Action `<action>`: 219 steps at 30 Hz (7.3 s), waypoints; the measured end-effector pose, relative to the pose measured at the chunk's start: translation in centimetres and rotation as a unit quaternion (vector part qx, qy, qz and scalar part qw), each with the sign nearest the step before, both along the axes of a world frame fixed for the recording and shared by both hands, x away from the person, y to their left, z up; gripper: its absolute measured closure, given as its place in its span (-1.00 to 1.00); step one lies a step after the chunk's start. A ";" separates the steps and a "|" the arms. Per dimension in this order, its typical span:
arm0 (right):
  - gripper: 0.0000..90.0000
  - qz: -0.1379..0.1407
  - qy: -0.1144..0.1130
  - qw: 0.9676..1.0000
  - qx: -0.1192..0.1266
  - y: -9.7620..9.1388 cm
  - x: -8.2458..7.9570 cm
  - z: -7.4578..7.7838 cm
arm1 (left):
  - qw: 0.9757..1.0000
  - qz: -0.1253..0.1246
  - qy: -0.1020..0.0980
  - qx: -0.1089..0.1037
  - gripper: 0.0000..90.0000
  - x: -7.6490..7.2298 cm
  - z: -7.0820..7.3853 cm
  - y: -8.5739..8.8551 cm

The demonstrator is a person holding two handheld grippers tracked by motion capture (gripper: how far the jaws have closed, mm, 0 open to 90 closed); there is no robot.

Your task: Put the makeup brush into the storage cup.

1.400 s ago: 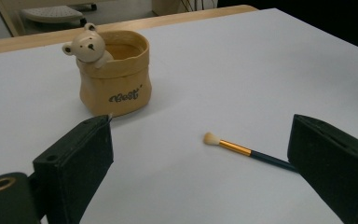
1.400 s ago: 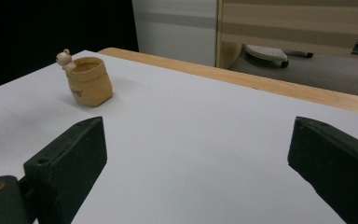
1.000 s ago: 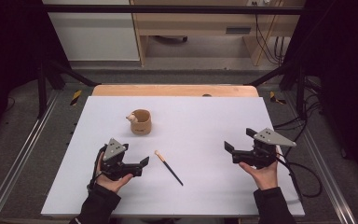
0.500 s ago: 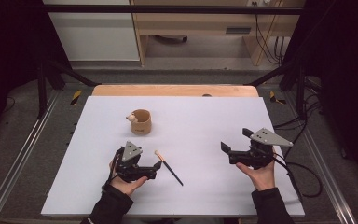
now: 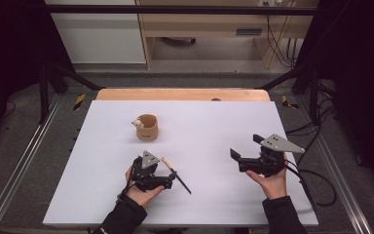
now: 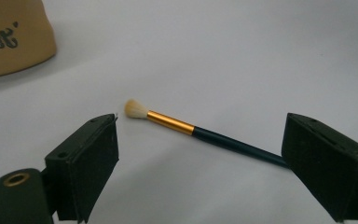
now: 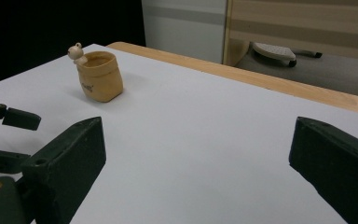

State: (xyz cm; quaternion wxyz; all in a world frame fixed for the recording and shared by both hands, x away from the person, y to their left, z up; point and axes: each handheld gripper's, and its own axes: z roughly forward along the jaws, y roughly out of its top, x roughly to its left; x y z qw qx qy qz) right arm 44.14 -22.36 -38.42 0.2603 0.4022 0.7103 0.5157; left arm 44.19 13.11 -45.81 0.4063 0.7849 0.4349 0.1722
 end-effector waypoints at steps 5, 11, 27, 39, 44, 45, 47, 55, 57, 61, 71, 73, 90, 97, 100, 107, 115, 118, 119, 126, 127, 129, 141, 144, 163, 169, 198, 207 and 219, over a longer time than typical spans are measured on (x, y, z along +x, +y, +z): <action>-0.91 -0.001 -0.001 1.000 0.000 -0.1 0.0 0.1 | 1.000 0.000 0.010 0.009 -0.74 0.1 -0.5 -0.9; -0.91 -0.001 -0.001 1.000 -0.001 -0.1 0.0 0.0 | 1.000 0.002 0.019 0.013 -0.71 0.2 -1.1 -1.8; -0.91 -0.002 -0.001 1.000 -0.001 -0.1 0.0 0.1 | 0.999 0.007 0.041 0.030 -0.59 0.5 -2.2 -3.6; -0.91 -0.001 0.001 1.000 -0.004 -0.1 0.0 0.0 | 0.998 0.010 0.039 0.053 -0.43 0.3 -2.2 -3.8; -0.91 -0.001 0.001 1.000 -0.003 0.0 0.0 0.0 | 0.997 0.011 0.035 0.063 -0.36 0.2 -2.2 -3.9; -0.91 -0.001 0.002 1.000 -0.004 0.0 0.0 0.0 | 0.997 0.011 0.035 0.064 -0.34 0.2 -2.2 -3.9; -0.91 0.000 0.001 1.000 -0.005 0.0 0.0 -0.1 | 0.997 0.011 0.035 0.065 -0.33 0.2 -2.1 -3.9; -0.91 0.000 0.003 1.000 -0.005 0.0 0.0 -0.1 | 0.997 0.006 0.039 0.072 -0.17 0.1 -1.9 -3.6; -0.91 0.000 0.003 1.000 -0.006 0.0 0.0 -0.1 | 0.997 0.006 0.039 0.072 -0.14 0.1 -1.9 -3.6; -0.91 0.001 0.002 1.000 -0.007 0.0 0.0 -0.1 | 0.996 0.004 0.041 0.073 -0.07 0.1 -1.9 -3.4; -0.91 -0.001 0.003 1.000 -0.004 0.0 0.0 0.0 | 0.997 -0.004 0.048 0.066 0.05 0.1 -1.7 -2.9; -0.91 0.000 0.003 1.000 -0.005 0.0 0.0 0.0 | 0.996 -0.010 0.051 0.066 0.09 0.1 -1.6 -2.7; -0.91 0.000 0.003 1.000 -0.004 -0.1 0.0 0.0 | 0.996 -0.024 0.051 0.067 0.34 0.0 -1.6 -2.2; -0.91 0.001 0.004 1.000 -0.004 0.0 0.0 0.0 | 0.996 -0.034 0.053 0.070 0.45 0.0 -1.5 -2.0; -0.91 0.001 0.004 1.000 -0.004 0.0 0.0 0.0 | 0.995 -0.038 0.053 0.073 0.49 0.0 -1.5 -1.9; -0.91 0.002 0.003 1.000 -0.006 0.0 0.0 -0.1 | 0.994 -0.049 0.056 0.075 0.59 0.0 -1.4 -1.7; -0.91 0.002 0.004 1.000 -0.006 0.0 0.0 -0.1 | 0.993 -0.065 0.056 0.082 0.67 0.1 -1.3 -1.5; -0.91 0.003 0.005 1.000 -0.006 0.0 0.0 -0.1 | 0.993 -0.068 0.057 0.082 0.70 0.1 -1.3 -1.4; -0.91 0.003 0.004 1.000 -0.006 0.0 0.0 -0.1 | 0.992 -0.071 0.058 0.083 0.72 0.2 -1.3 -1.4; -0.91 0.003 0.005 1.000 -0.004 0.0 0.0 -0.1 | 0.991 -0.083 0.068 0.082 0.78 0.4 -1.1 -1.1; -0.91 0.003 0.005 1.000 -0.004 0.0 0.0 -0.1 | 0.991 -0.085 0.068 0.083 0.78 0.4 -1.1 -1.1; -0.91 0.003 0.005 1.000 -0.004 0.0 0.0 -0.1 | 0.990 -0.089 0.070 0.085 0.79 0.5 -1.1 -1.0; -0.90 0.005 0.006 1.000 -0.003 0.0 0.1 -0.2 | 0.986 -0.113 0.073 0.098 0.83 0.7 -0.9 -1.0; -0.90 0.005 0.005 1.000 -0.003 0.0 0.1 -0.1 | 0.986 -0.118 0.081 0.090 0.76 0.9 -0.9 -0.8; -0.89 0.007 0.009 1.000 -0.002 -0.1 0.1 -0.1 | 0.971 -0.158 0.121 0.129 0.05 2.7 1.5 -1.1; -0.89 0.007 0.010 1.000 -0.003 -0.1 0.1 -0.1 | 0.963 -0.171 0.137 0.157 0.01 3.2 1.6 -2.1; -0.89 0.008 0.015 1.000 -0.004 -0.1 0.1 -0.1 | 0.945 -0.180 0.156 0.223 0.54 3.6 0.9 -4.2; -0.90 0.008 0.016 1.000 -0.004 -0.1 0.1 -0.1 | 0.943 -0.183 0.159 0.230 0.73 3.3 1.0 -4.6; -0.90 0.009 0.017 1.000 -0.004 -0.1 0.2 -0.1 | 0.940 -0.190 0.157 0.236 0.82 3.1 1.0 -4.8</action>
